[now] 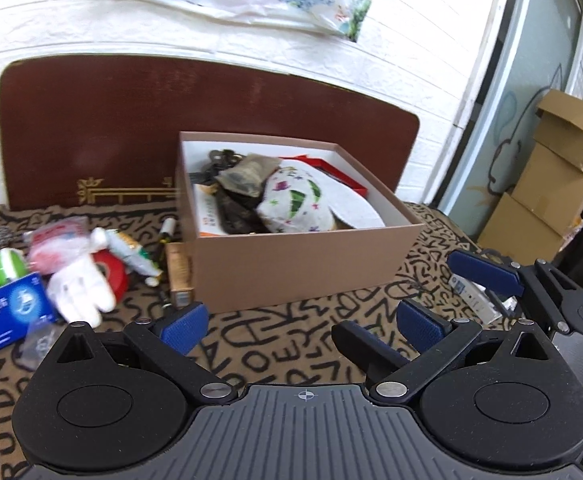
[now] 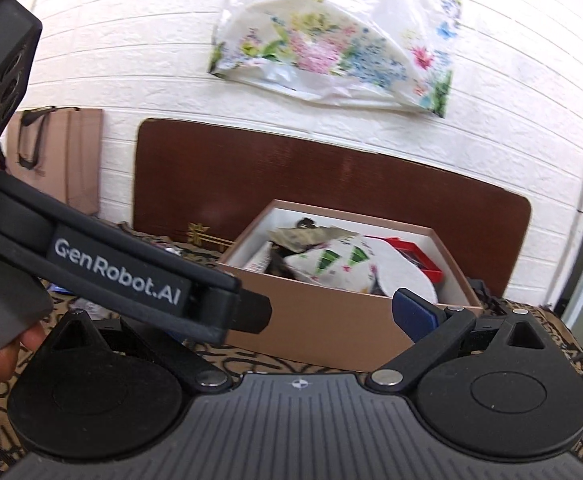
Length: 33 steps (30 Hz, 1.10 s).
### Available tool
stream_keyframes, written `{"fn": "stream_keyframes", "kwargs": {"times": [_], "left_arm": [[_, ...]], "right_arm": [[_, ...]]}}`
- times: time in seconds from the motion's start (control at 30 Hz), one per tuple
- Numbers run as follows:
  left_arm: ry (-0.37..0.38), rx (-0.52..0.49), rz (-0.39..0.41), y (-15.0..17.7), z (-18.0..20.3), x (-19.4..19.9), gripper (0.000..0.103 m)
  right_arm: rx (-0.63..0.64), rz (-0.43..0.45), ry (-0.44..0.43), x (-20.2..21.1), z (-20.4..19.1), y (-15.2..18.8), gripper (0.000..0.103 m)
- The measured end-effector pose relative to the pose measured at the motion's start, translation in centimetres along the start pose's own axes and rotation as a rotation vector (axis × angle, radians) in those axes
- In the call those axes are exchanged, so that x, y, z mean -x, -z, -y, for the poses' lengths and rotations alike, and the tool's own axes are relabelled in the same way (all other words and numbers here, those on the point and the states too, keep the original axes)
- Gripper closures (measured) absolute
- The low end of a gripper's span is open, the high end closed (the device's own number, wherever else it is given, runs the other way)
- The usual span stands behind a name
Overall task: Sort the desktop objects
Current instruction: 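Withdraw the left gripper from the cardboard box back over the table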
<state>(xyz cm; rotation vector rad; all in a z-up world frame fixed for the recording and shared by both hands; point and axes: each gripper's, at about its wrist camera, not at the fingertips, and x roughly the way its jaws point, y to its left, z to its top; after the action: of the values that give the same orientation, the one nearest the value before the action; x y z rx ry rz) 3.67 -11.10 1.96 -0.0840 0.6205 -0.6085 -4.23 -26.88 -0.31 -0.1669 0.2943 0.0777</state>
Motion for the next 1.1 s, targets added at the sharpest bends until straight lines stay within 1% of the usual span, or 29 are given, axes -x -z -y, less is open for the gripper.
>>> {"fn": "stream_keyframes", "kwargs": {"times": [0.13, 0.2, 0.33, 0.47, 0.6, 0.7, 0.83, 1.1], "left_arm": [[-0.017, 0.052, 0.005, 1.0, -2.0, 1.6, 0.0], [-0.034, 0.083, 0.002, 1.7, -3.2, 2.3, 0.0], [-0.111, 0.126, 0.013, 3.3, -5.9, 4.2, 0.0], [-0.191, 0.205, 0.018, 4.7, -9.8, 5.5, 0.0], [-0.261, 0.282, -0.014, 6.0, -13.9, 5.6, 0.0], [-0.293, 0.329, -0.045, 6.7, -16.2, 5.3, 0.0], [-0.318, 0.323, -0.052, 6.8, -17.8, 4.6, 0.0], [-0.385, 0.275, -0.04, 5.0, -20.8, 2.3, 0.0]], "right_arm": [[0.015, 0.003, -0.036, 0.3, -1.4, -0.6, 0.002], [0.026, 0.003, -0.068, 0.4, -2.4, -0.8, 0.002], [0.057, -0.015, -0.15, -0.5, -5.0, -0.6, 0.002], [0.084, -0.051, -0.235, -1.6, -8.1, 0.3, 0.002], [0.117, -0.104, -0.29, -3.0, -10.5, 1.0, 0.002], [0.121, -0.139, -0.306, -4.2, -11.3, 1.3, 0.002], [0.104, -0.186, -0.31, -5.9, -11.9, 1.6, 0.002], [0.083, -0.241, -0.323, -9.0, -12.9, 2.0, 0.005]]}}
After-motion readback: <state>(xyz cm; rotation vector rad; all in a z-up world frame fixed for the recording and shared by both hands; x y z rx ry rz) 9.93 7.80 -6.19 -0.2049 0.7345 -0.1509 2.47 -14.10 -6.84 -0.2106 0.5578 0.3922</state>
